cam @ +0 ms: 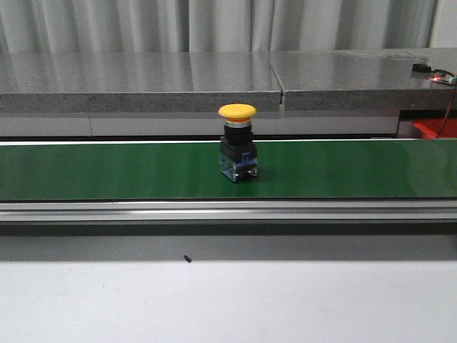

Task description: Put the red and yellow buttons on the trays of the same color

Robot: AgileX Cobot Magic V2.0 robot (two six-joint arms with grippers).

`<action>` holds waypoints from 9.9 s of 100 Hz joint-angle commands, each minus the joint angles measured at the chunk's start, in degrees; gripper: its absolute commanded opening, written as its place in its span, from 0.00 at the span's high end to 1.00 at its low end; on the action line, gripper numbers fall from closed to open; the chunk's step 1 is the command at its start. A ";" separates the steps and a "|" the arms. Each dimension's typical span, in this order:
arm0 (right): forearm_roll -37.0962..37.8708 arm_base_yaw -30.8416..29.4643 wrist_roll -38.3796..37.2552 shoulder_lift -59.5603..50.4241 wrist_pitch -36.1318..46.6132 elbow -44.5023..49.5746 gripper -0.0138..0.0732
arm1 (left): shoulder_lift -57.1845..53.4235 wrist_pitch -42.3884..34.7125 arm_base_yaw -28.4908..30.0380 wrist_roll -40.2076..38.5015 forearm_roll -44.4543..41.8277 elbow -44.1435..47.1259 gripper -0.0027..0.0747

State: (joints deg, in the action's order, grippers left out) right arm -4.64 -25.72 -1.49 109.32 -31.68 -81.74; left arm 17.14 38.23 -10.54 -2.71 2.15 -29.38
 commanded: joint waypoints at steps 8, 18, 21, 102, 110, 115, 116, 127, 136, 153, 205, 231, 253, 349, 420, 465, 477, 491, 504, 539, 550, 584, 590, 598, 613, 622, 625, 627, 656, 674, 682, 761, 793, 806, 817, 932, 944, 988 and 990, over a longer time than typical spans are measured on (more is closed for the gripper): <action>-1.45 -0.40 0.10 -1.31 3.53 -2.02 0.67 | 0.58 -3.98 -0.45 -0.61 0.30 -1.46 0.99; -3.15 -0.40 0.10 -0.41 3.59 -2.02 0.67 | 0.58 -3.98 -0.45 -0.61 0.30 -1.46 0.99; -3.13 -0.40 0.10 -0.36 3.75 -2.02 0.66 | 0.58 -3.98 -0.45 -0.61 0.30 -1.46 0.99; -1.70 -0.44 0.71 -7.70 4.82 0.89 0.15 | 0.58 -3.98 -0.45 -0.61 0.30 -1.46 0.99; -1.65 -0.44 0.71 -10.44 6.30 3.10 0.15 | 0.58 -3.98 -0.45 -0.61 0.30 -1.46 0.99; -1.65 -0.44 0.71 -12.21 6.63 4.38 0.15 | 0.58 -3.98 -0.45 -0.61 0.30 -1.46 0.99; -1.65 -0.44 0.71 -12.74 6.74 4.57 0.15 | 0.58 -3.98 -0.45 -0.61 0.30 -1.46 0.99; -1.77 -0.44 0.71 -16.76 7.70 7.89 0.15 | 0.58 -3.98 -0.45 -0.61 0.30 -1.46 0.99; -2.57 -0.44 0.71 -19.88 7.73 9.91 0.15 | 0.58 -3.98 -0.45 -0.61 0.30 -1.46 0.99; -3.74 -0.44 0.71 -25.64 4.93 13.45 0.15 | 0.58 -3.98 -0.45 -0.61 0.30 -1.46 0.99; -3.87 7.82 4.09 -39.14 -7.22 22.00 0.15 | 0.58 -3.98 -0.45 -0.61 0.30 -1.46 0.99; -9.18 19.33 20.60 -39.14 -15.88 22.00 0.15 | 0.58 -3.98 -0.45 -0.61 0.30 -1.46 0.99; -11.94 25.32 26.56 -35.83 -17.23 22.00 0.15 | 0.58 -3.98 -0.45 -0.61 0.30 -1.46 0.99; -25.09 27.52 34.23 -20.51 -5.57 18.52 0.73 | 0.58 -3.98 -0.45 -0.61 0.30 -1.46 0.99; -24.11 17.50 34.13 -32.24 -11.79 19.00 0.74 | 0.58 -3.98 -0.45 -0.61 0.30 -1.46 0.99; -22.03 0.54 24.91 -38.94 -12.00 24.23 0.75 | 0.58 -3.98 -0.45 -0.61 0.30 -1.46 0.99; -19.83 -2.56 21.09 -39.52 -8.67 26.32 0.75 | 0.58 -3.98 -0.45 -0.61 0.30 -1.46 0.99; -17.57 -5.15 16.79 -39.47 -5.73 27.20 0.75 | 0.58 -3.98 -0.45 -0.61 0.30 -1.46 0.99; -15.55 -7.26 13.33 -39.41 -2.40 27.27 0.75 | 0.58 -3.98 -0.45 -0.61 0.30 -1.46 0.99; -13.68 -10.45 7.98 -36.01 5.48 31.16 0.75 | 0.58 -3.98 -0.45 -0.61 0.30 -1.46 0.99; -13.68 -10.45 7.98 -34.10 7.71 32.22 0.75 | 0.58 -3.98 -0.45 -0.61 0.30 -1.46 0.99; -14.86 -10.45 7.93 -27.26 12.16 32.41 0.75 | 0.58 -3.98 -0.45 -0.61 0.30 -1.46 0.99; -14.40 -10.45 7.93 -26.60 13.40 32.41 0.75 | 0.58 -3.98 -0.45 -0.61 0.30 -1.46 0.99; -14.32 -10.45 7.93 -25.65 14.14 32.41 0.75 | 0.58 -3.98 -0.45 -0.61 0.30 -1.46 0.99; -13.44 -10.45 7.98 -23.33 13.86 32.41 0.75 | 0.58 -3.98 -0.45 -0.61 0.30 -1.46 0.99; -12.12 -10.45 7.98 -21.71 13.39 32.51 0.75 | 0.58 -3.98 -0.45 -0.61 0.30 -1.46 0.99; -11.98 -10.45 7.98 -21.30 13.28 32.51 0.75 | 0.58 -3.98 -0.45 -0.61 0.30 -1.46 0.99; -11.98 -10.45 7.98 -20.98 13.28 32.63 0.75 | 0.58 -3.98 -0.45 -0.61 0.30 -1.46 0.99; -11.27 -10.45 8.04 -19.98 13.67 32.69 0.69 | 0.58 -3.98 -0.45 -0.61 0.30 -1.46 0.99; -10.86 -10.45 8.03 -19.91 13.93 32.69 0.45 | 0.58 -3.98 -0.45 -0.61 0.30 -1.46 0.99; -10.86 -10.45 8.03 -19.91 14.06 32.69 0.35 | 0.58 -3.98 -0.45 -0.61 0.30 -1.46 0.99; -11.54 -6.70 7.98 -36.51 14.00 32.69 0.32 | 0.58 -3.98 -0.45 -0.61 0.30 -1.46 0.99; -7.66 4.26 8.08 -43.89 12.85 32.69 0.93 | 0.58 -3.98 -0.45 -0.61 0.30 -1.46 0.99; -6.32 9.23 8.98 -45.16 12.84 32.69 0.92 | 0.58 -3.98 -0.45 -0.61 0.30 -1.46 0.99; -4.45 13.01 9.53 -46.30 13.65 32.69 0.92 | 0.58 -3.98 -0.45 -0.61 0.30 -1.46 0.99; -2.57 24.67 9.51 -71.36 23.43 45.15 0.92 | 0.58 -3.98 -0.45 -0.61 0.30 -1.46 0.99; -2.53 24.67 9.56 -74.11 28.05 48.98 0.92 | 0.58 -3.98 -0.45 -0.61 0.30 -1.46 0.99; -3.14 24.49 9.50 -85.32 29.57 59.33 0.92 | 0.58 -3.98 -0.45 -0.61 0.30 -1.46 0.99; -3.19 24.49 9.50 -85.72 29.58 59.54 0.92 | 0.58 -3.98 -0.45 -0.61 0.30 -1.46 0.99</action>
State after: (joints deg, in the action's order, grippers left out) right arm -7.52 -1.04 7.69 25.37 -7.12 -21.69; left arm 17.14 38.23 -10.54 -2.71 2.15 -29.38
